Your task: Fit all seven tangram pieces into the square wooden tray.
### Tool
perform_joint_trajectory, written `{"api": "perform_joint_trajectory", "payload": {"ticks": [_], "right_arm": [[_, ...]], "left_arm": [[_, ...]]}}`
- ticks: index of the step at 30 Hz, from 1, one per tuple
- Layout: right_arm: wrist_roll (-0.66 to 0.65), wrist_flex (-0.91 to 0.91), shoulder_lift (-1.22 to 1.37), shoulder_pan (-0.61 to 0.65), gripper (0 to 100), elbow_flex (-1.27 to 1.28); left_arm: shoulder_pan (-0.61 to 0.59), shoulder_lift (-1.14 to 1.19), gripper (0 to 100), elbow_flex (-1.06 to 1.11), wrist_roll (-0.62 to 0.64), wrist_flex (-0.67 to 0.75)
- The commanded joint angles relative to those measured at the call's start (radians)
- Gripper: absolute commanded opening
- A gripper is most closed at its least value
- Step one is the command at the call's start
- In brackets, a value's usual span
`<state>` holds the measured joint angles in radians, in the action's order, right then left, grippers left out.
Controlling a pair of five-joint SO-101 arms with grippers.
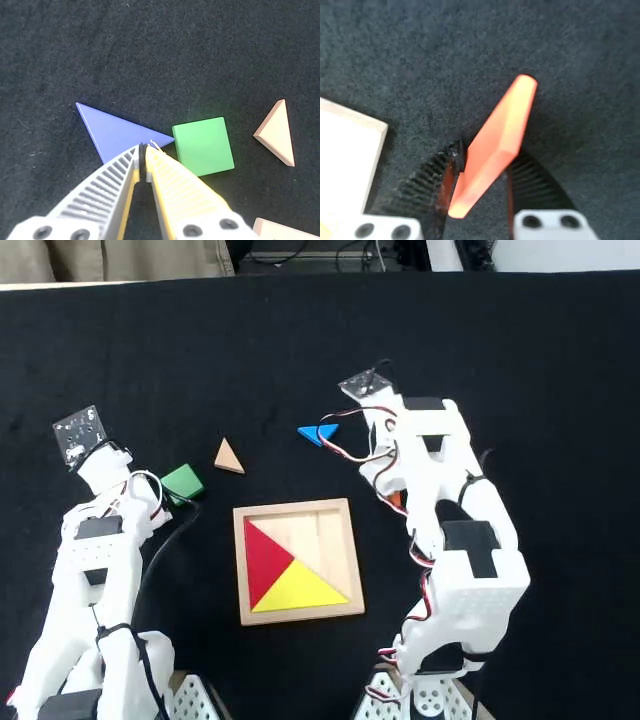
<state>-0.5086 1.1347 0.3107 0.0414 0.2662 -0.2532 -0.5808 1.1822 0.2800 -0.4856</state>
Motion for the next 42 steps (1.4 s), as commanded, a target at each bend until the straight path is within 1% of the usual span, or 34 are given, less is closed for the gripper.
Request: {"api": "perform_joint_trajectory", "payload": {"ticks": [1, 4, 6, 7, 10, 13, 15, 19, 21, 23, 27, 31, 33, 37, 42], "right_arm": [[-0.002, -0.008, -0.016, -0.011, 8.5, -0.045], [0.0, 0.003, -0.018, -0.012, 7.2, -0.054], [0.0, 0.049, -0.03, -0.011, 1.5, -0.071], [0.0, 0.089, -0.051, -0.009, 0.9, -0.077], [0.008, 0.221, -0.179, 0.008, 1.1, -0.07], [0.063, 0.295, -0.387, 0.054, 1.1, 0.024], [0.094, 0.288, -0.559, 0.103, 1.1, 0.131], [0.18, 0.199, -0.878, 0.216, 1.1, 0.394], [0.247, 0.153, -0.949, 0.272, 1.3, 0.499], [0.284, 0.12, -0.941, 0.318, 1.3, 0.547], [0.351, 0.023, -0.857, 0.341, 1.2, 0.556], [0.367, -0.038, -0.737, 0.474, 1.2, 0.588], [0.37, -0.08, -0.679, 0.522, 1.2, 0.599], [0.371, -0.167, -0.605, 0.516, 1.1, 0.601], [0.371, -0.178, -0.579, 0.489, 1.1, 0.591]], "left_arm": [[0.013, -0.021, 3, -0.008, 0.0, 0.014], [0.013, -0.021, 3, -0.008, 0.0, 0.014], [0.013, -0.021, 3, -0.008, 0.0, 0.014], [0.013, -0.021, 3, -0.008, 0.0, 0.014], [0.013, -0.021, 3, -0.008, 0.0, 0.014], [0.013, -0.023, 3, -0.008, 0.0, 0.011], [0.013, -0.028, 3, -0.008, 0.0, 0.009], [0.013, -0.029, 3, -0.008, 0.0, 0.009], [0.013, -0.029, 3, -0.008, 0.0, 0.008], [0.013, -0.028, 3, -0.008, 0.0, 0.008], [0.015, -0.021, 3, -0.008, 0.0, 0.008], [0.015, -0.021, 3, -0.008, 0.0, 0.008], [0.015, -0.02, 3, -0.007, 0.0, 0.008], [0.015, -0.02, 3, -0.007, 0.0, 0.008], [0.015, -0.02, 3, -0.007, 0.0, 0.009]]}}
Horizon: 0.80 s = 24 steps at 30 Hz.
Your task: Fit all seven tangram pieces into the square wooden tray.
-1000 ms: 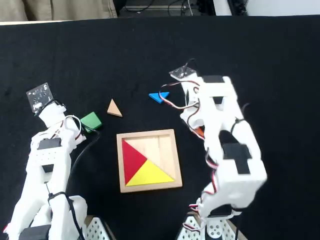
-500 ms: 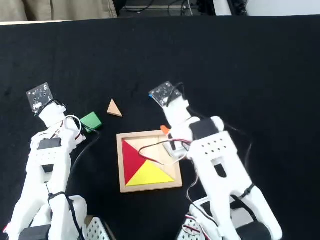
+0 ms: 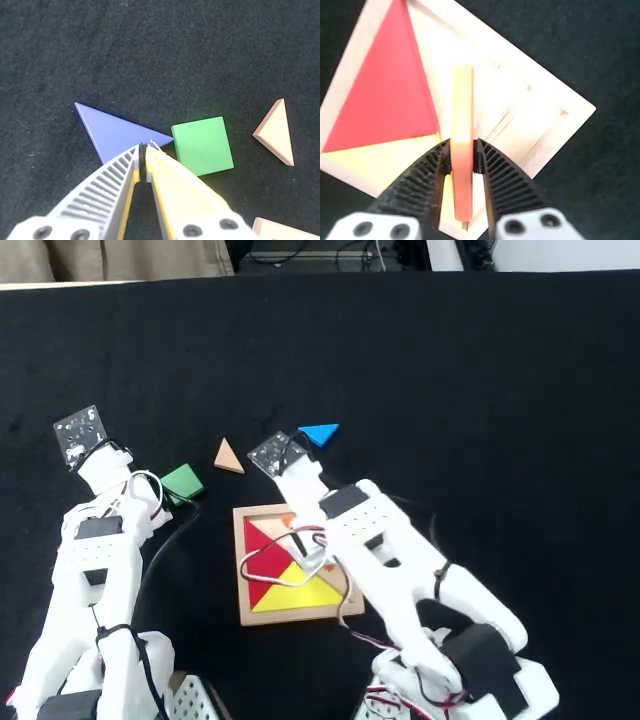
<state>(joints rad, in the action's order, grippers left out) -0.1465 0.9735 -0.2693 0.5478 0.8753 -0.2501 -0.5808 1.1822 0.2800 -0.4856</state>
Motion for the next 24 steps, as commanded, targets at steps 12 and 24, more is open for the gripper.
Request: {"api": "perform_joint_trajectory", "payload": {"ticks": [12, 24], "right_arm": [[0.011, -0.017, 0.004, -0.018, 1.5, -0.01], [0.011, -0.017, 0.042, -0.02, 1.5, -0.025]], "left_arm": [[0.012, -0.02, 3, -0.007, 0.0, 0.009], [0.012, -0.02, 3, -0.007, 0.0, 0.009]]}}
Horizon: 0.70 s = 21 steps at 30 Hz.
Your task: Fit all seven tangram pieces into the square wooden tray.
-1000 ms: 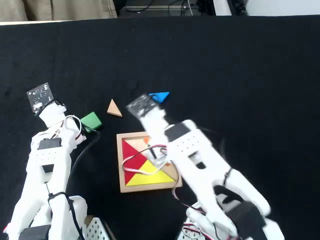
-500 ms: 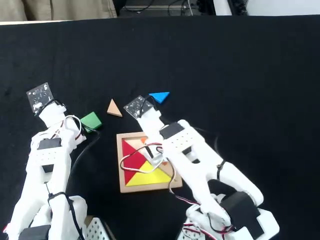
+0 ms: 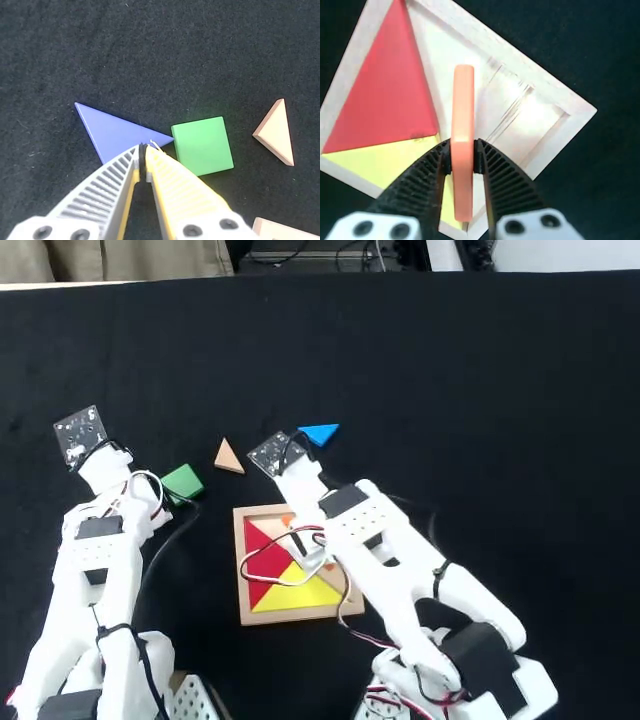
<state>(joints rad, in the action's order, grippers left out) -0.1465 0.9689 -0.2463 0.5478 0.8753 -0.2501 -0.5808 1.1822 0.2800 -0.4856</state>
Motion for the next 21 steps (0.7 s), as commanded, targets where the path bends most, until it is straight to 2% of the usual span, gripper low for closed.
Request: {"api": "perform_joint_trajectory", "payload": {"ticks": [1, 11, 17, 21], "right_arm": [[0.011, -0.006, 0.035, -0.02, 1.5, -0.039], [0.011, 0.002, 0.087, -0.021, 1.7, -0.082], [0.002, 0.003, 0.087, -0.018, 14.8, -0.076], [0.0, 0.003, 0.087, -0.017, 13.6, -0.077]], "left_arm": [[0.012, -0.02, 3, -0.007, 0.0, 0.009], [0.012, -0.02, 3, -0.007, 0.0, 0.009], [0.012, -0.02, 3, -0.007, 0.0, 0.011], [0.012, -0.02, 3, -0.007, 0.0, 0.011]]}}
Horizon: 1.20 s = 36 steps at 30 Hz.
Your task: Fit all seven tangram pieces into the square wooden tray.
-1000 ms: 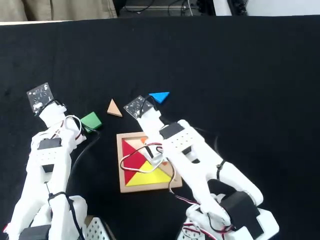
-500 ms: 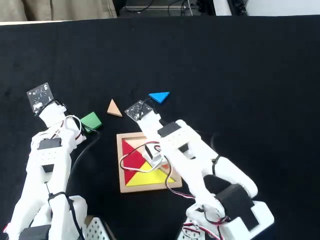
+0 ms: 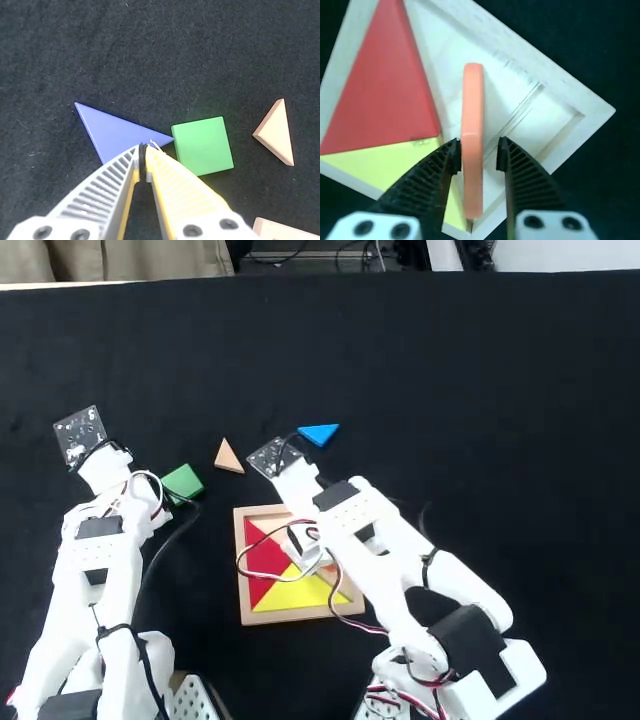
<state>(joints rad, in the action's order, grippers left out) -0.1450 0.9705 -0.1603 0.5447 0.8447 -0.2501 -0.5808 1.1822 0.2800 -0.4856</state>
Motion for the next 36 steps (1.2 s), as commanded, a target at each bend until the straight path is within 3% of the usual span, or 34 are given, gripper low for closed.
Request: {"api": "perform_joint_trajectory", "payload": {"ticks": [1, 15, 23, 30, 36], "right_arm": [[-0.002, 0.002, 0.001, -0.014, 13.3, -0.048], [-0.002, 0.087, 0.001, -0.02, 13.4, -0.124], [-0.032, 0.089, 0.001, -0.137, 13.4, -0.145], [-0.034, 0.08, -0.035, -0.132, 13.4, -0.151], [-0.032, 0.058, -0.071, -0.028, 13.4, -0.14]], "left_arm": [[0.012, -0.02, 3, -0.007, 0.0, 0.011], [0.012, -0.02, 3, -0.007, 0.0, 0.011], [0.012, -0.02, 3, -0.007, 0.0, 0.011], [0.012, -0.02, 3, -0.007, 0.0, 0.014], [0.013, -0.02, 3, -0.007, 0.0, 0.014]]}}
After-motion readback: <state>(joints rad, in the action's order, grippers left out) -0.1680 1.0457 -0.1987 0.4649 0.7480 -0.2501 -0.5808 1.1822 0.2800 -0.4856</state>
